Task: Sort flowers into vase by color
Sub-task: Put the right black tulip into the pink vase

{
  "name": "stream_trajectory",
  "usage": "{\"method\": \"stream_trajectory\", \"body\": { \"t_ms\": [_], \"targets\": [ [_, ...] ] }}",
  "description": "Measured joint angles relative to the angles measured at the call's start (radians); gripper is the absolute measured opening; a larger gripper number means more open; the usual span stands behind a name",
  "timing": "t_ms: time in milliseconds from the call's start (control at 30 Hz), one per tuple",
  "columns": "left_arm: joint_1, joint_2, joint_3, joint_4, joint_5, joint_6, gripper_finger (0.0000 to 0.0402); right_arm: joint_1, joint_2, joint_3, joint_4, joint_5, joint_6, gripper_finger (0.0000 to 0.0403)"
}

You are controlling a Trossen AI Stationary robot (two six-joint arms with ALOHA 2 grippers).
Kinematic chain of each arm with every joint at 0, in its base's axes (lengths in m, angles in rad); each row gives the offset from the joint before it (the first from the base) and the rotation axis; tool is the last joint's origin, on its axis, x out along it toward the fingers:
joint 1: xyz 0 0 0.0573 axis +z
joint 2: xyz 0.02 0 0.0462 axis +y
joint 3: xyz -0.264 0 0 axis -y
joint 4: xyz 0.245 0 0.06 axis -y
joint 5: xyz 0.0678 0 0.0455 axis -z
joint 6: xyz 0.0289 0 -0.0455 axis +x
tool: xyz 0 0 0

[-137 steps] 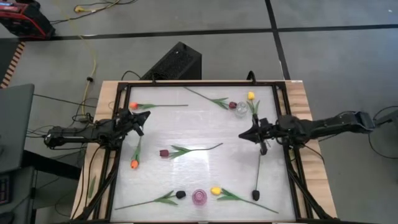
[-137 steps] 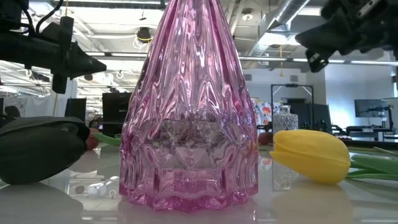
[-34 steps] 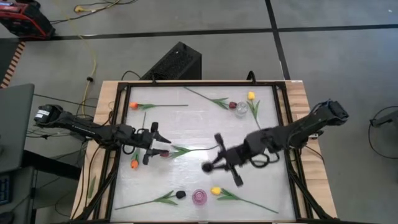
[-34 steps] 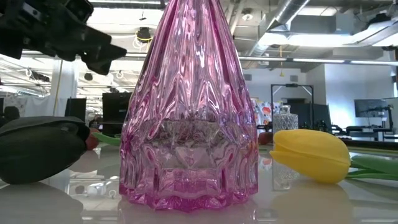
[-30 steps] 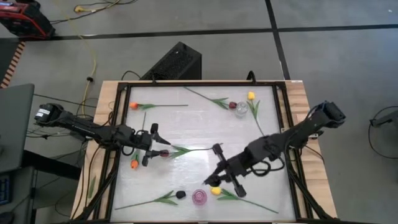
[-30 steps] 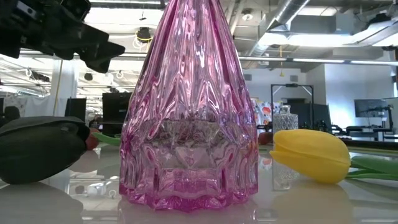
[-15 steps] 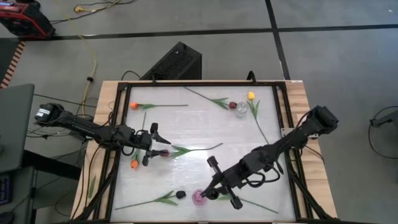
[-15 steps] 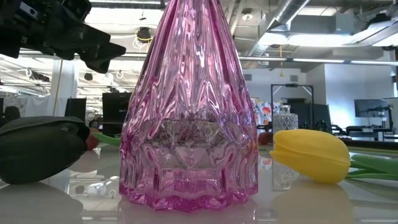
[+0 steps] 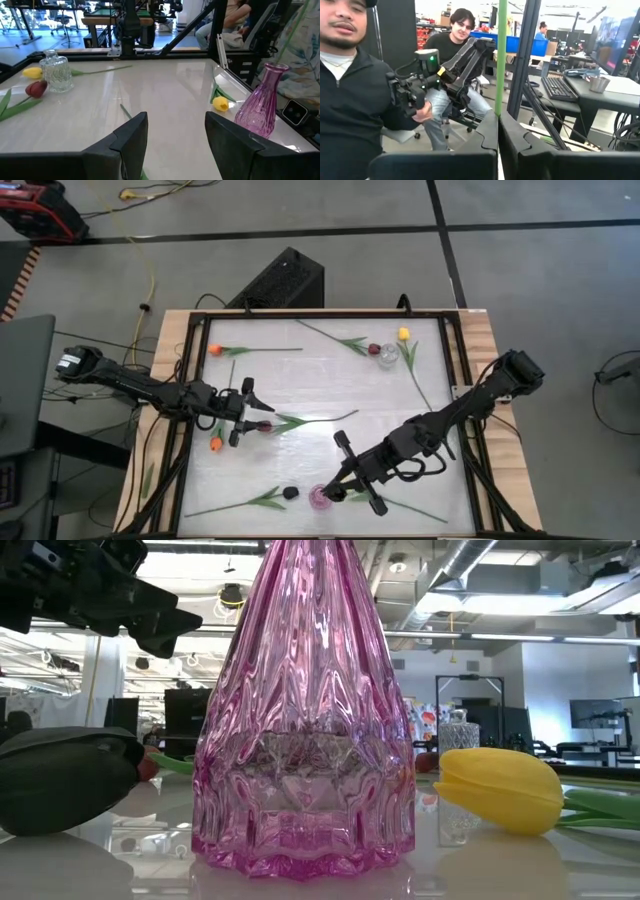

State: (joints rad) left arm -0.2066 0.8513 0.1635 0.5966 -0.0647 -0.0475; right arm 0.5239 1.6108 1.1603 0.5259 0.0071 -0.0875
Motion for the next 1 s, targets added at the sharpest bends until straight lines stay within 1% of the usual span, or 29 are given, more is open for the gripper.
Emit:
{"method": "stream_trajectory", "body": {
  "t_ms": [100, 267, 400, 567, 700, 833, 933, 1000],
  "targets": [
    [0.000, 0.000, 0.000, -0.003, 0.000, -0.001, 0.0187, -0.004, 0.000, 0.000, -0.012, 0.000, 0.000, 0.0025],
    [0.000, 0.000, 0.000, -0.005, -0.002, 0.000, 0.0187, -0.016, 0.000, 0.000, -0.087, 0.003, 0.010, 0.0031],
    [0.000, 0.000, 0.000, -0.009, -0.005, 0.001, 0.0187, -0.029, 0.000, 0.000, -0.128, 0.077, 0.124, 0.0052],
    [0.000, 0.000, 0.000, -0.013, -0.027, 0.000, 0.0187, -0.043, 0.000, 0.000, -0.182, 0.078, 0.197, 0.0100],
    [0.000, 0.000, 0.000, -0.060, -0.027, 0.000, 0.0187, -0.044, 0.000, 0.001, -0.258, 0.076, 0.243, 0.0154],
    [0.000, 0.000, 0.000, -0.083, -0.029, -0.014, 0.0187, -0.044, -0.014, 0.001, -0.361, 0.062, 0.250, 0.0204],
    [0.000, -0.001, 0.000, -0.070, -0.020, -0.030, 0.0187, -0.044, -0.044, 0.001, -0.435, 0.019, 0.265, 0.0230],
    [0.000, -0.002, 0.011, -0.070, 0.008, -0.051, 0.0187, -0.044, -0.065, 0.002, -0.484, 0.011, 0.274, 0.0239]
  ]
}}
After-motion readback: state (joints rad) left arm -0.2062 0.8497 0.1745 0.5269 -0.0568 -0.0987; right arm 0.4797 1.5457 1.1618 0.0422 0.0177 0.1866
